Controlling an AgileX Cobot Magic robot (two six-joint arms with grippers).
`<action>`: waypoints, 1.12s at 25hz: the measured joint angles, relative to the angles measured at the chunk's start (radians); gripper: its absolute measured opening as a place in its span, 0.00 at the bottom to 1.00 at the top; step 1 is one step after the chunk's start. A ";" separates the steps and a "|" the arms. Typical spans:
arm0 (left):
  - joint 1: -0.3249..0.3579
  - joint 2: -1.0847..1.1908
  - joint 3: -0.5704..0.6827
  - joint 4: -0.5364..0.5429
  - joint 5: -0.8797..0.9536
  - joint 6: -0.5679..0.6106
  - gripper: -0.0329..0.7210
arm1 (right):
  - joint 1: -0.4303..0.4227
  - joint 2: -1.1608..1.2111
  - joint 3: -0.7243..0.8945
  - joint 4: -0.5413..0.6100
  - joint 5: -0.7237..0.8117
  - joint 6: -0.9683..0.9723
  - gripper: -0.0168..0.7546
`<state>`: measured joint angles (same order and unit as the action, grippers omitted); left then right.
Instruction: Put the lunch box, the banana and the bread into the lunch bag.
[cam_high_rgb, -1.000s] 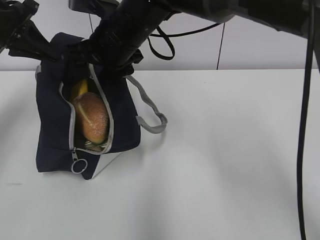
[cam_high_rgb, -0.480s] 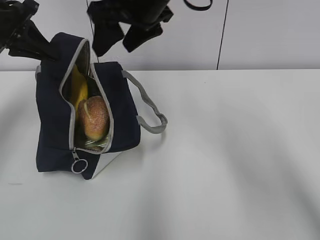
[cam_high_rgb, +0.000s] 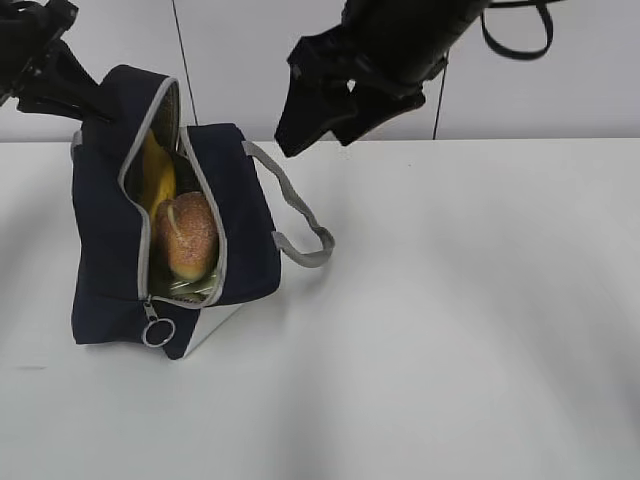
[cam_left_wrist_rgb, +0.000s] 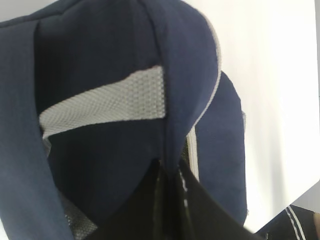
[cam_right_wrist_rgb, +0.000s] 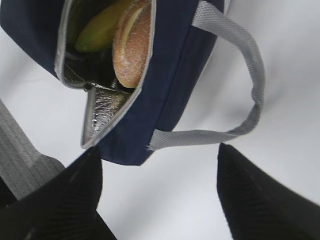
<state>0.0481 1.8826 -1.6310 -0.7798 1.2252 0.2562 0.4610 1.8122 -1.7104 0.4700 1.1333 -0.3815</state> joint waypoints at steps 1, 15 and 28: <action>0.000 0.000 0.000 0.000 0.000 0.000 0.02 | 0.000 0.000 0.036 0.049 -0.034 -0.032 0.74; 0.000 0.000 0.000 0.000 0.000 0.000 0.02 | -0.018 0.216 0.100 0.380 -0.250 -0.220 0.64; 0.000 0.000 0.000 0.002 0.000 0.000 0.02 | -0.022 0.267 0.037 0.483 -0.264 -0.344 0.04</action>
<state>0.0481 1.8826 -1.6310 -0.7780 1.2252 0.2562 0.4391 2.0796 -1.6731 0.9533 0.8694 -0.7257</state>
